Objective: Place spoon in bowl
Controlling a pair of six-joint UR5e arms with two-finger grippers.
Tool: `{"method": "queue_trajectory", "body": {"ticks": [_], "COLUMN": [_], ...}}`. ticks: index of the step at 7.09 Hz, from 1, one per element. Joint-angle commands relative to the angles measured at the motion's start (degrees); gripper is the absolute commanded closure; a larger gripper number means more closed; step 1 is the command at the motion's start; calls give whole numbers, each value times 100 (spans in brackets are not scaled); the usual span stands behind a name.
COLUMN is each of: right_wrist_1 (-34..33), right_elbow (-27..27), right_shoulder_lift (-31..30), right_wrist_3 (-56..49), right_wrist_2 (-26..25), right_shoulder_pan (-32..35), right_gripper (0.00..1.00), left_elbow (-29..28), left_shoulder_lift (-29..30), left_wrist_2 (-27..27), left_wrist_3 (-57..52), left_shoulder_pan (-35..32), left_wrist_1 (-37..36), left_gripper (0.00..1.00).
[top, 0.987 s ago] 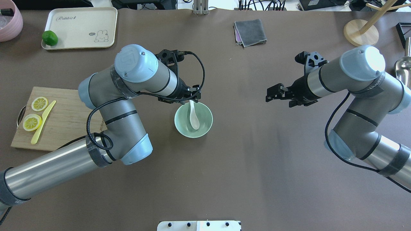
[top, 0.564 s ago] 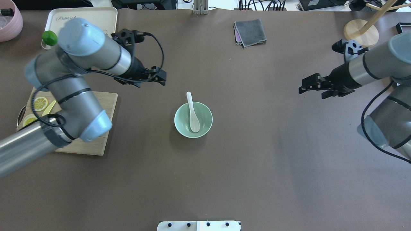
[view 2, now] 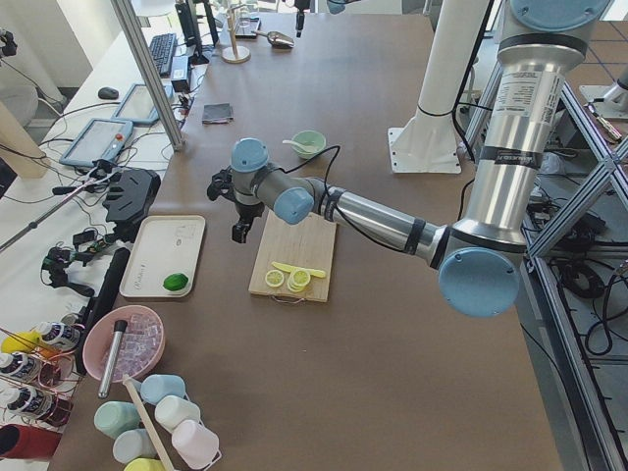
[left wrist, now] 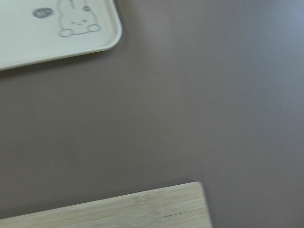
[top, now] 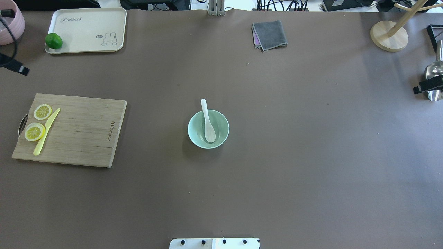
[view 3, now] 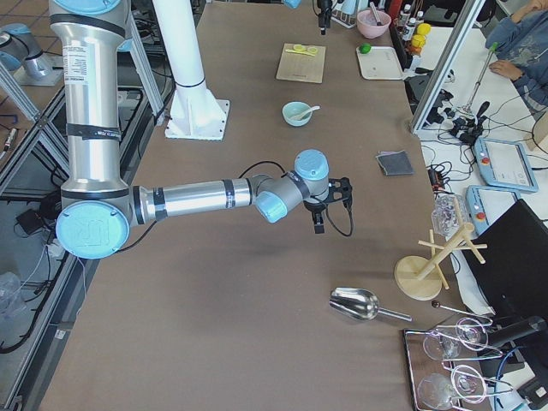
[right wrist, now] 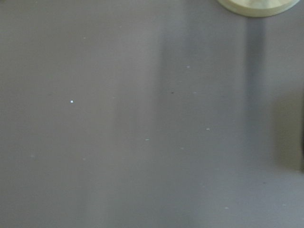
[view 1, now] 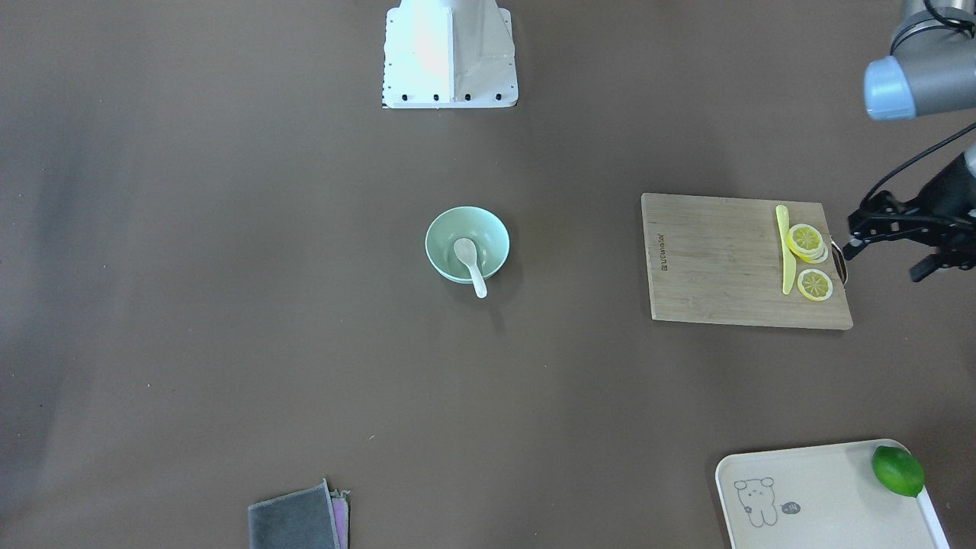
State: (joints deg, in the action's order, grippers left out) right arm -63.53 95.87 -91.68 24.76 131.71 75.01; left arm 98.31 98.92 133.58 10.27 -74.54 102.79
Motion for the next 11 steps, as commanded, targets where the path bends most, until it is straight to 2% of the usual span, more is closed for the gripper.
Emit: {"method": "queue_trajectory", "body": {"ticks": [1, 2, 3, 5, 11], "right_wrist_1": [-938, -1142, -1152, -1126, -1082], "right_elbow": [-51, -34, 10, 46, 19], "right_shoulder_lift": [9, 10, -16, -43, -34], "right_wrist_3": [-1591, -1867, -1870, -1870, -1879], "right_wrist_2": [4, 30, 222, 250, 311], "right_shoulder_pan": [680, 847, 866, 875, 884], "right_gripper": [0, 0, 0, 0, 0], "left_elbow": [-4, 22, 31, 136, 101], "left_shoulder_lift": [-74, -144, -327, -548, -567], "left_wrist_2": [186, 195, 134, 133, 177], "left_wrist_3": [-1804, -1888, -1889, -1880, -1818], "left_shoulder_pan": [-1050, -1210, -1212, -1203, -1185], "left_wrist_1": [-1327, -1549, -1508, -1446, -1463], "left_gripper": [2, 1, 2, 1, 1]}}
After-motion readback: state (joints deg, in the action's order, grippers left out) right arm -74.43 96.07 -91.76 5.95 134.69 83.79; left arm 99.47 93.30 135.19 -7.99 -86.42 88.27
